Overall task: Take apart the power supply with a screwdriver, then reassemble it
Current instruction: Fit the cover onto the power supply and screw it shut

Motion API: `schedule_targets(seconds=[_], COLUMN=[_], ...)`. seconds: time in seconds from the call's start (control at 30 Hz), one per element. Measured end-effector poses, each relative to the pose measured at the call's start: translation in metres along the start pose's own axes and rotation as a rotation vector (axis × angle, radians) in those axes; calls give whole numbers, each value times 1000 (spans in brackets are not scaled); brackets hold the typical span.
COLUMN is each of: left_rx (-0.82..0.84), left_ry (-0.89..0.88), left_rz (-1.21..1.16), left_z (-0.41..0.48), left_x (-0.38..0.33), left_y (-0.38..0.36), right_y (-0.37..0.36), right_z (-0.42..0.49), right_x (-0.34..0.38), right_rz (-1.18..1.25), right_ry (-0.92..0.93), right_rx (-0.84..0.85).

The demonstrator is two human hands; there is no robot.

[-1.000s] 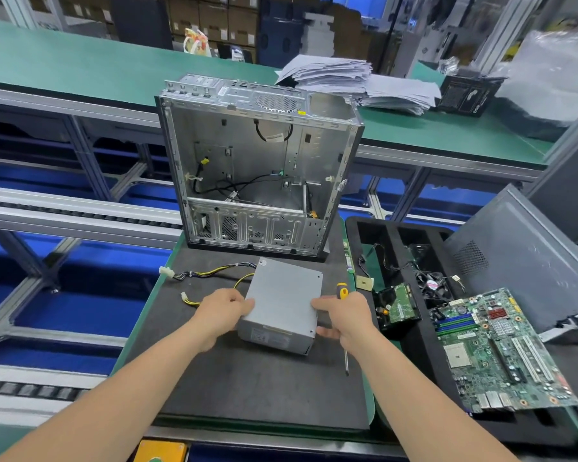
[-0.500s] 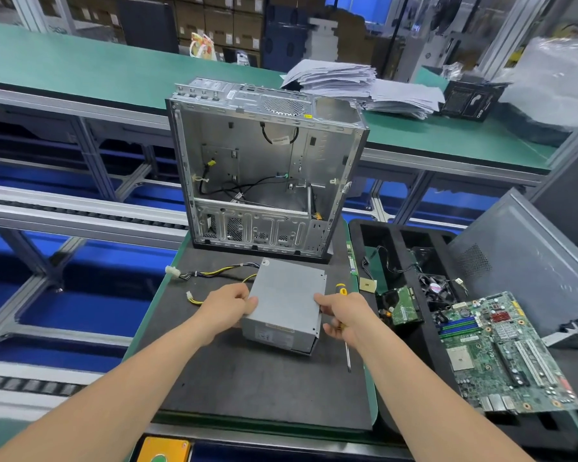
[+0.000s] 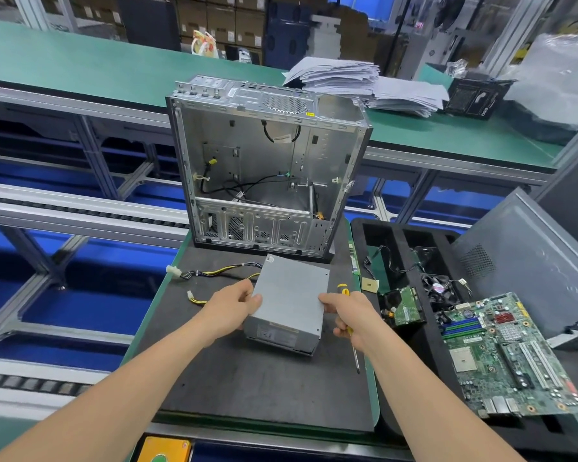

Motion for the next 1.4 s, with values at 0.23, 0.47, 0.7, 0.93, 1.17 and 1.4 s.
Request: schedule_targets(seconds=[0.23,0.47,0.7,0.93,1.17,1.4], left_rx=[78,22,-5,-108,-369,-18], left_ry=[65,31,237,353,286,180], left_rz=[-170,-154,-317,-603,-266,7], left_z=[3,1,-8,-14,0,24], left_x=[3,-1,19,30,10,-2], left_y=[-7,1,-15,-33,11,16], right_y=[8,0,2,-8,12,-8], right_z=[26,46,55,57,42,28], right_x=[28,35,43,36,4,-4], right_rz=[-30,51,-153,-164,-157,-170], right_ry=[43,-23,68,69,-30,153], right_rx=[-64,-27,49,171,186,277])
Point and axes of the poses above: each hand's wrist, its own z-axis towards the middle knuckle, its own y-axis out of the back of the hand, x = y × z, the point moved 9 cm from there along z, towards the middle knuckle, and after that the axes turned 8 degrees about y, right-handed, at the moved point
